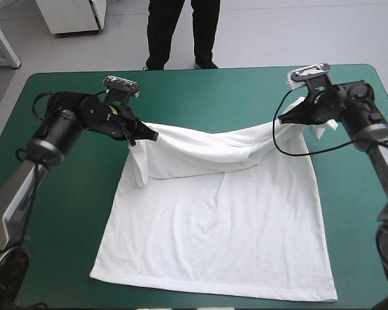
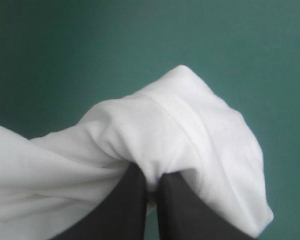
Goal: Fold the cloth
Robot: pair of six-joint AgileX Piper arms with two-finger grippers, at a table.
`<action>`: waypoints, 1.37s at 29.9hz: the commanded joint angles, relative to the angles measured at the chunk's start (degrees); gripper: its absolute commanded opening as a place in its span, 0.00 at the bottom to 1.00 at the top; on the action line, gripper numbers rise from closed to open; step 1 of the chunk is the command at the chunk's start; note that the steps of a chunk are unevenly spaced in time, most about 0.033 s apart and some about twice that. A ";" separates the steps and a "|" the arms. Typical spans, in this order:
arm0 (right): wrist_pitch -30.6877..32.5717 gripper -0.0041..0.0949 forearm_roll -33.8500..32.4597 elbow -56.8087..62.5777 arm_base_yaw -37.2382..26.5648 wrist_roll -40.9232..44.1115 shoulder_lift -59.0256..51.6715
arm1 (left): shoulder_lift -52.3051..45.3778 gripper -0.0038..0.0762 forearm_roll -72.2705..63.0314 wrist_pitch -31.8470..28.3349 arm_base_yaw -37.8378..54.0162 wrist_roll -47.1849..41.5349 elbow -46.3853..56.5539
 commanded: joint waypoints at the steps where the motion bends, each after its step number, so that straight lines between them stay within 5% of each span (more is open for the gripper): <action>1: -6.41 0.02 -1.09 -5.68 -0.09 -0.62 3.47 | 1.51 0.04 0.84 -7.79 1.79 0.79 -1.55; 7: -10.21 0.02 -0.09 -10.98 -0.09 -0.62 11.54 | 5.86 0.04 2.15 -15.81 5.00 1.51 -1.66; 17: -8.68 0.07 7.24 -11.64 -2.50 -3.82 13.67 | 9.36 0.06 3.09 -15.55 6.82 3.23 -1.66; 21: -4.95 0.21 15.27 -11.64 -4.88 -9.71 13.67 | 9.71 0.18 5.46 -14.59 6.82 3.23 -1.66; 25: -1.66 0.43 18.24 -11.64 -6.16 -11.80 13.28 | 9.71 0.45 7.59 -13.77 6.82 3.47 -1.78; 30: 2.20 0.62 19.83 -11.64 -6.69 -12.74 10.88 | 9.71 0.66 10.47 -5.14 6.82 3.01 -5.13; 37: 13.06 0.61 20.56 -8.63 -6.15 -12.50 0.64 | 5.95 0.67 8.94 16.31 6.82 2.24 -9.91; 41: 14.97 0.61 20.28 -2.07 -4.74 -10.57 -8.12 | -1.74 0.67 3.41 17.73 6.82 0.08 -4.99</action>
